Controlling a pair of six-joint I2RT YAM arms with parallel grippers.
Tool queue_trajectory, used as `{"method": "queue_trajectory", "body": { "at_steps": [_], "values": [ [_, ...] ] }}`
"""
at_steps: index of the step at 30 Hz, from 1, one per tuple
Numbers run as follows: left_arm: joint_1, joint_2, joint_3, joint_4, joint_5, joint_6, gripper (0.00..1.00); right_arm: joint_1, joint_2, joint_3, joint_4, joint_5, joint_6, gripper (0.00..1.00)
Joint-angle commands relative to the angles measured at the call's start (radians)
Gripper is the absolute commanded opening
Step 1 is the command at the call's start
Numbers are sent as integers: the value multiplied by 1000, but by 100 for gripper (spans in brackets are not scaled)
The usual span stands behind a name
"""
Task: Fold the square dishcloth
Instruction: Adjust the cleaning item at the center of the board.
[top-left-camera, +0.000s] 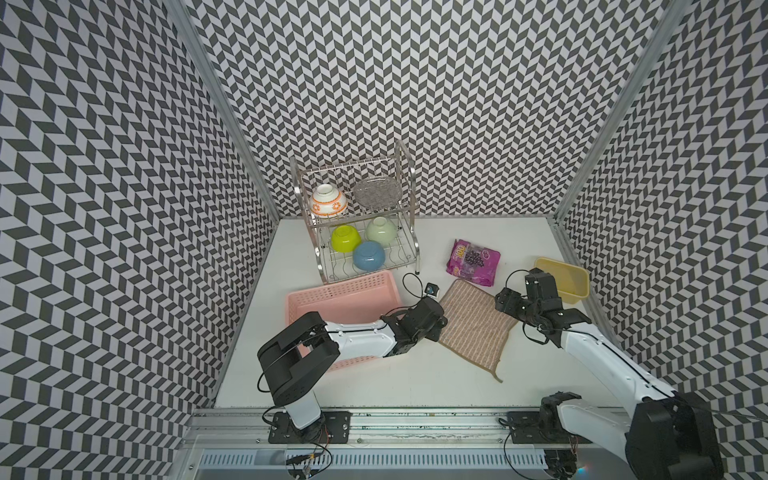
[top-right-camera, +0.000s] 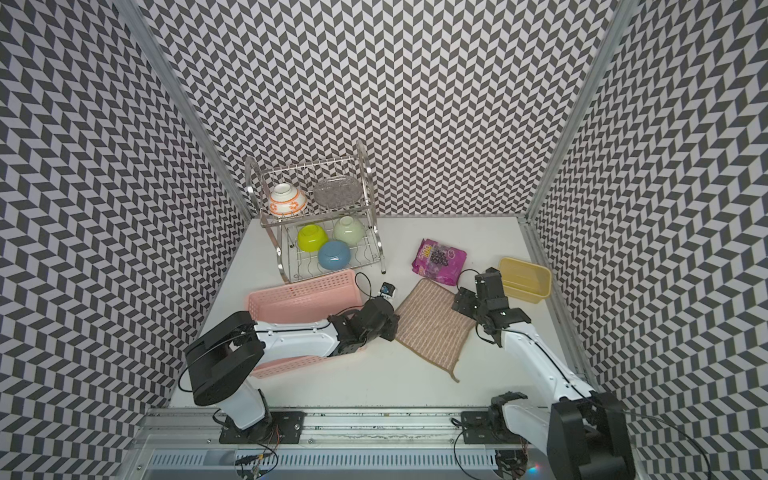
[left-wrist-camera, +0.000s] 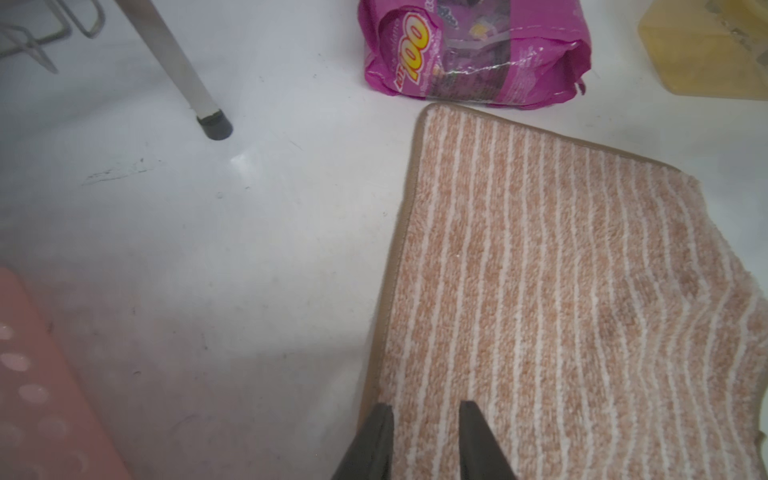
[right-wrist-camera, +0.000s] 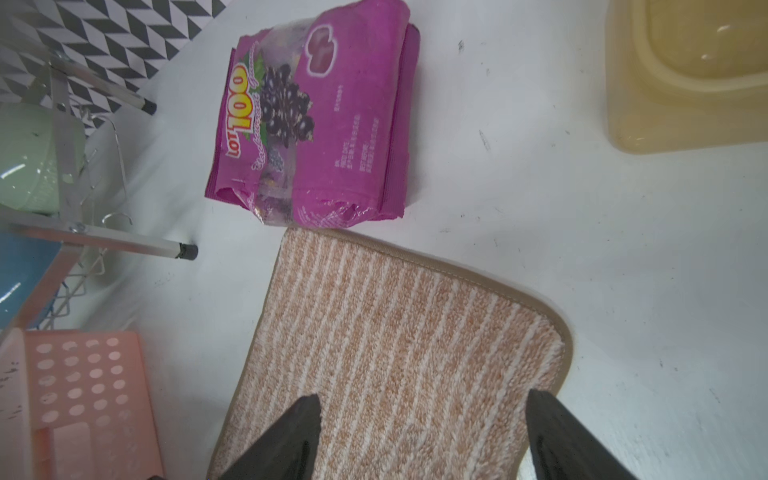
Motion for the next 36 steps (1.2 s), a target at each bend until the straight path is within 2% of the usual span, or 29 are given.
{"method": "queue_trajectory", "body": {
  "at_steps": [1,3,8,12,16,22,36],
  "values": [
    [11,-10,-30,-65,-5,-8,30,73,8,-2,-40,16,18,77],
    [11,-9,-22,-51,14,0,31,116,12,4,-76,36,32,76],
    [12,59,23,-33,19,8,32,124,17,1,-82,82,53,76],
    [12,148,114,-91,-1,17,34,118,61,16,-50,97,72,76],
    [10,187,143,-152,-6,18,37,111,122,27,-28,92,68,76],
    [8,138,109,-171,-25,11,37,105,152,25,-18,97,57,76],
    [5,-37,-26,-168,-11,49,32,104,100,52,-57,144,55,77]
  ]
}}
